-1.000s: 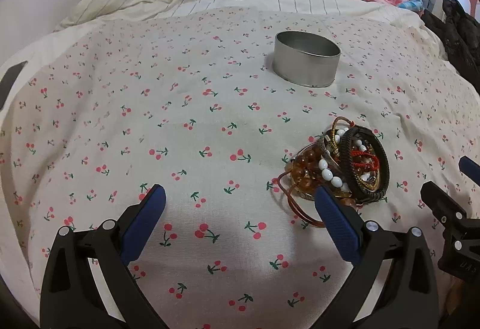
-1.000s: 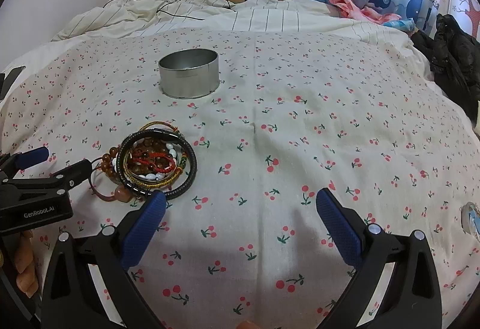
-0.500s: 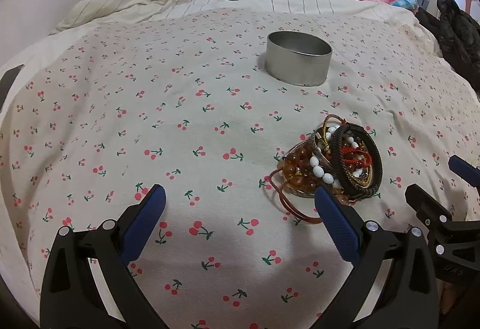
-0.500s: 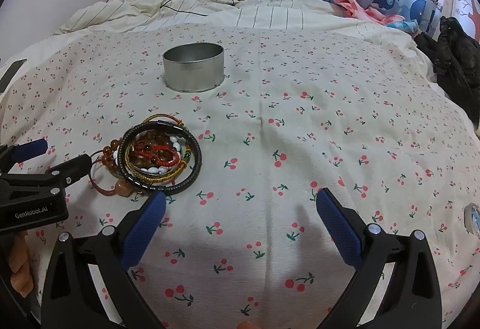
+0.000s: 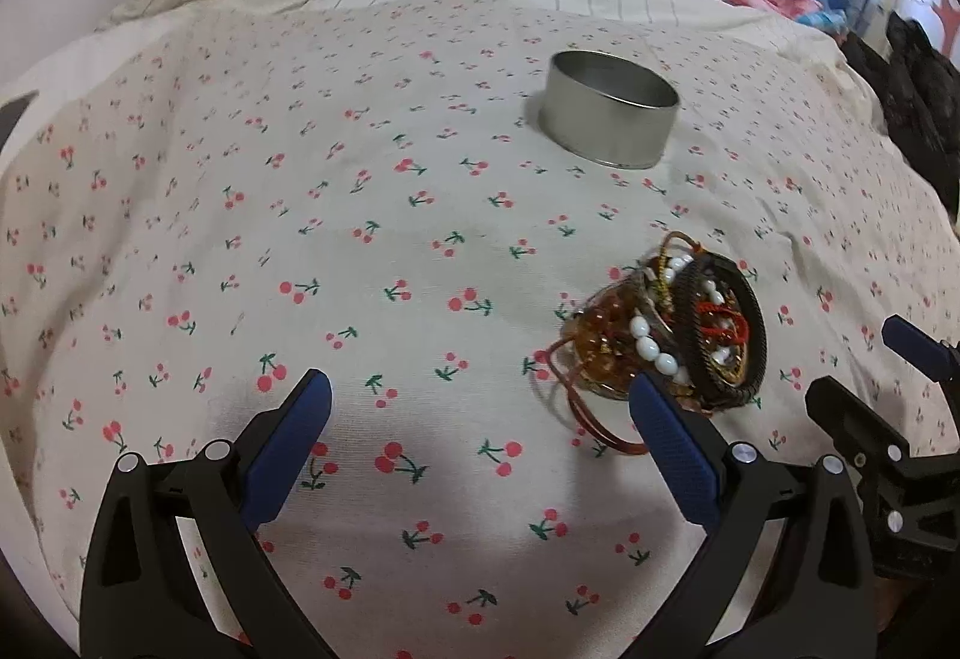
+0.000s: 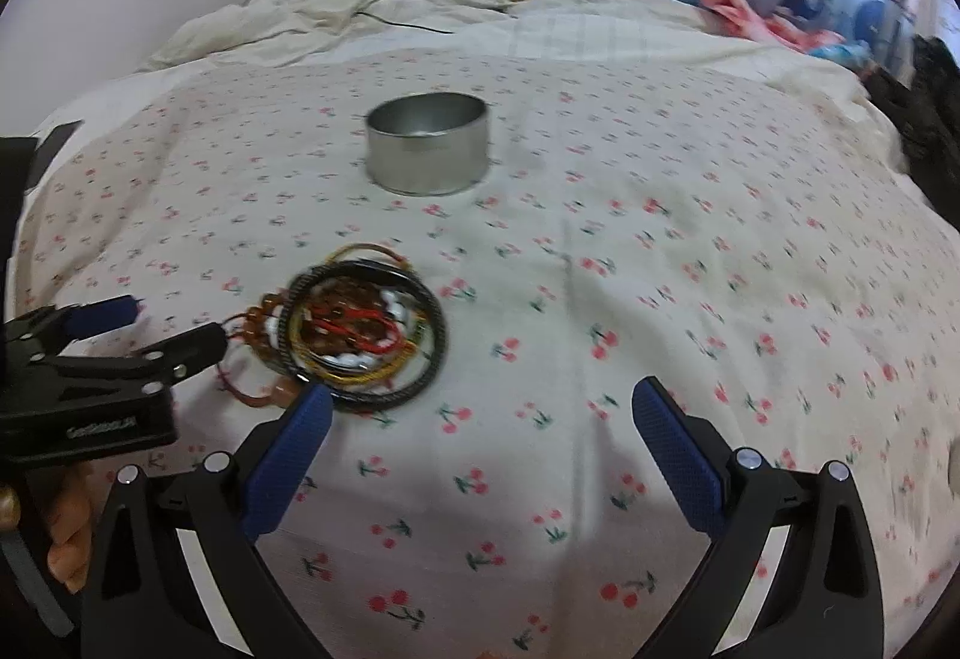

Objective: Organize jewelry
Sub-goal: 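Move both tools toward the tangled bracelet pile, then grasp the black cord bracelet with the right tool and lift it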

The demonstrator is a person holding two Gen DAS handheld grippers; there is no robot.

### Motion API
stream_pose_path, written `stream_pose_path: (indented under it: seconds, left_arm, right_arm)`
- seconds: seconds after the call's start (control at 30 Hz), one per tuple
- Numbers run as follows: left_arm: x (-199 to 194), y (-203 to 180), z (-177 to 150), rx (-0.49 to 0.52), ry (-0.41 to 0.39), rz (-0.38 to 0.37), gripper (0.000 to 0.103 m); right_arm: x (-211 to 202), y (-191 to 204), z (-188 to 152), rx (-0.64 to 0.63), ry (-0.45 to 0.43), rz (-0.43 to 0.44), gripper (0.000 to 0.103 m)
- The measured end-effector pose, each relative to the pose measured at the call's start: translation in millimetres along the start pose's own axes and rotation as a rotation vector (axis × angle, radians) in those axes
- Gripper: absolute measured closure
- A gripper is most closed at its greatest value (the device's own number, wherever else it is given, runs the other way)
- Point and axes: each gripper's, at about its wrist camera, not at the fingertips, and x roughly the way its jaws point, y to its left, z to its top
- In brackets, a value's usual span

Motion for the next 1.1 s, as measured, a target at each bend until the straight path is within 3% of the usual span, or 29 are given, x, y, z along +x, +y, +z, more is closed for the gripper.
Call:
stream_pose_path:
  seconds: [0.03, 0.1, 0.17, 0.47, 0.5, 0.67, 0.87, 1.03, 1.1]
  left_arm:
    - [0, 1, 1, -0.005, 0.002, 0.001, 0.007]
    - [1, 3, 1, -0.013, 0.004, 0.009, 0.007]
    - [3, 4, 2, -0.015, 0.012, 0.011, 0.007]
    - [2, 3, 3, -0.008, 0.013, 0.006, 0.007]
    - [3, 3, 3, -0.006, 0.017, 0.006, 0.007]
    - [3, 3, 3, -0.013, 0.018, 0.0, 0.007]
    - [4, 3, 3, -0.016, 0.019, -0.007, 0.007]
    - [4, 3, 2, -0.02, 0.018, -0.012, 0.007]
    - [4, 3, 2, -0.019, 0.016, -0.013, 0.007]
  right_arm:
    - [3, 0, 3, -0.011, 0.007, 0.01, 0.008]
    - [11, -2, 8, -0.012, 0.036, 0.051, 0.024]
    - [20, -6, 12, -0.001, 0.07, 0.09, 0.034]
    - [47, -5, 23, -0.07, 0.138, 0.146, 0.057]
    - [50, -6, 24, -0.068, 0.145, 0.157, 0.064]
    - [57, -6, 23, -0.069, 0.158, 0.171, 0.07]
    - [55, -15, 27, -0.018, 0.144, 0.193, 0.07]
    - [60, 0, 22, -0.102, 0.144, 0.157, 0.093]
    - [58, 4, 22, -0.122, 0.131, 0.146, 0.095]
